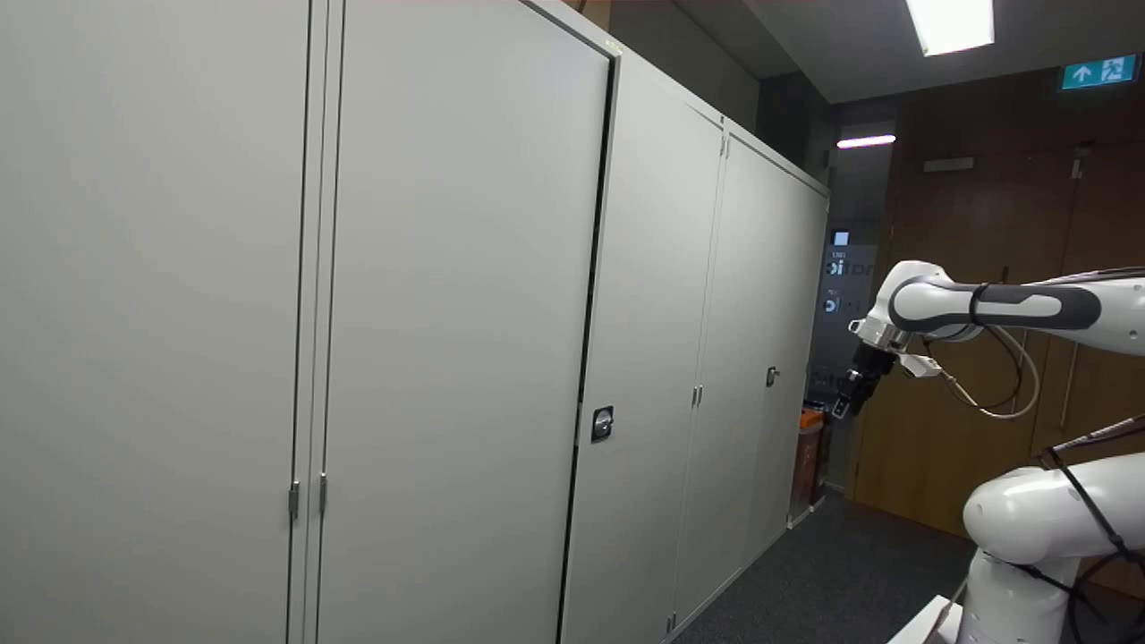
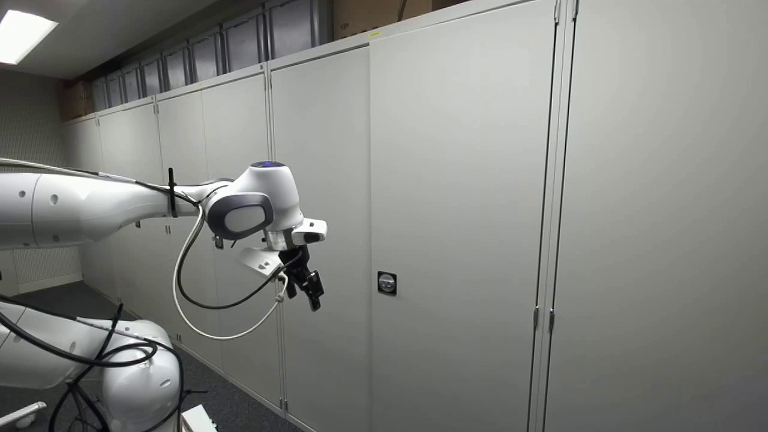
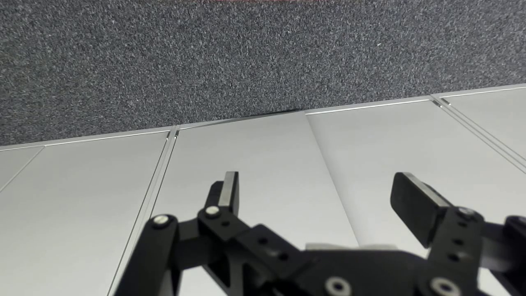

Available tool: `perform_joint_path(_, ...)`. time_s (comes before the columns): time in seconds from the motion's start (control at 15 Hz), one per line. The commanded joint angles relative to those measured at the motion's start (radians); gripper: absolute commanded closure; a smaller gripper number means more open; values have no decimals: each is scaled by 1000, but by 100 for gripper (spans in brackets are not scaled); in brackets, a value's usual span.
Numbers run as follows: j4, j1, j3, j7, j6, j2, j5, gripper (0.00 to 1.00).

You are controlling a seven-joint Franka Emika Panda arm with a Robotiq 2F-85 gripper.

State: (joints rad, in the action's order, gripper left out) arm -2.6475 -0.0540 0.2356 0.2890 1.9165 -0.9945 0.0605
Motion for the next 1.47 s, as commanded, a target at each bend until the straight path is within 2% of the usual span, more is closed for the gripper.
perform_joint_path(0.0, 3, -2, -2, 1, -3, 2, -3, 0)
perform_joint_path(0.33, 2, -3, -5, -5, 15, 5, -4, 0)
perform_joint_path(0.73, 5, -4, -13, -87, 68, 36, -52, 0)
perform_joint_path(1.4, 19, -4, -42, -249, 181, 129, -230, 0)
